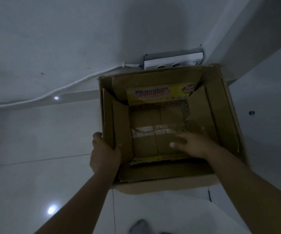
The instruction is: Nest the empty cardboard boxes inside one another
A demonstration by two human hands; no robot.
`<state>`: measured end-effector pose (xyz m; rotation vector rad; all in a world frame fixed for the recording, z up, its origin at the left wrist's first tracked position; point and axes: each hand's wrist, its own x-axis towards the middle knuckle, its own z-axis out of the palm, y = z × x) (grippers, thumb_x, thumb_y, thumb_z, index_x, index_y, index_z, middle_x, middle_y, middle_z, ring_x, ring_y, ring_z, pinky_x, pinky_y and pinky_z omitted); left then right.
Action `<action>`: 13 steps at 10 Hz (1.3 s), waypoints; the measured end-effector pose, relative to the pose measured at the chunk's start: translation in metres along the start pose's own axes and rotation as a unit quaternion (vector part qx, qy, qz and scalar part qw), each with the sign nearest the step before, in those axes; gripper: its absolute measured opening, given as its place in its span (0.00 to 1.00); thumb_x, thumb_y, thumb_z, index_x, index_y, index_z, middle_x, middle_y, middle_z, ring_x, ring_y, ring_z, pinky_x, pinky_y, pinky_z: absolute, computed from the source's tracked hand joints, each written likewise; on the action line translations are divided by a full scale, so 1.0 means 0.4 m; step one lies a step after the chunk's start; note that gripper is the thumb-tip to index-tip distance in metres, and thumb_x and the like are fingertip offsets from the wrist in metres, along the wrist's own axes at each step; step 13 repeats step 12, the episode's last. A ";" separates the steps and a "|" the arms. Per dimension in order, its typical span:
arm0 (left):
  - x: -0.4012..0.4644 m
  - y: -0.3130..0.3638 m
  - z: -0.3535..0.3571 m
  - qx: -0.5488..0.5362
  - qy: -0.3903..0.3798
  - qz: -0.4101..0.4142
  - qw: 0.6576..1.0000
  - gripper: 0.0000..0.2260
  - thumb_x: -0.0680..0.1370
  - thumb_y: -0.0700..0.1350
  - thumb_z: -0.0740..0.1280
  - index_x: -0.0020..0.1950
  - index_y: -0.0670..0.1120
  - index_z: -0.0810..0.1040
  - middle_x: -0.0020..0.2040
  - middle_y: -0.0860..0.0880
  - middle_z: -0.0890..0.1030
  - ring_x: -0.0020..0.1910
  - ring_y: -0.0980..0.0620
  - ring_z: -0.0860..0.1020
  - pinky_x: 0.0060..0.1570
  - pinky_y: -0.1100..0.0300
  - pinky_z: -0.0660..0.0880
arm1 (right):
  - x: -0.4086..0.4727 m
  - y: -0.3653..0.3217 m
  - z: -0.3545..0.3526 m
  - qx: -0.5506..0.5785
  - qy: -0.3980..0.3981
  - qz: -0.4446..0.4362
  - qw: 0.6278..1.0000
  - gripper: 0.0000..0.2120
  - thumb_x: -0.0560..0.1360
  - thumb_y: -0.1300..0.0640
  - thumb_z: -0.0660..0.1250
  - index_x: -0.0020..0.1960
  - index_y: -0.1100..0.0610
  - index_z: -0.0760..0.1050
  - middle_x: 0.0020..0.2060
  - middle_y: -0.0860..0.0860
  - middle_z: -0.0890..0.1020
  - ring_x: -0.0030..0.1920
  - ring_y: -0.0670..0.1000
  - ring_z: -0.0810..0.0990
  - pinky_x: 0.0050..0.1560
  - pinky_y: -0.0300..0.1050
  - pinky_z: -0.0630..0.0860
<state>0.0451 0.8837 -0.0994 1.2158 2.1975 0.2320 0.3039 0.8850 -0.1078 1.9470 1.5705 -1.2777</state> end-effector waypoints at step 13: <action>-0.286 -0.055 -0.153 0.390 -0.098 0.286 0.870 0.21 0.80 0.47 0.53 0.73 0.45 0.58 0.78 0.46 0.45 0.77 0.45 0.43 0.74 0.47 0.48 | -0.358 0.016 0.106 -0.199 0.222 0.069 0.952 0.27 0.78 0.54 0.55 0.75 0.48 0.51 0.77 0.54 0.50 0.76 0.59 0.46 0.73 0.63 0.44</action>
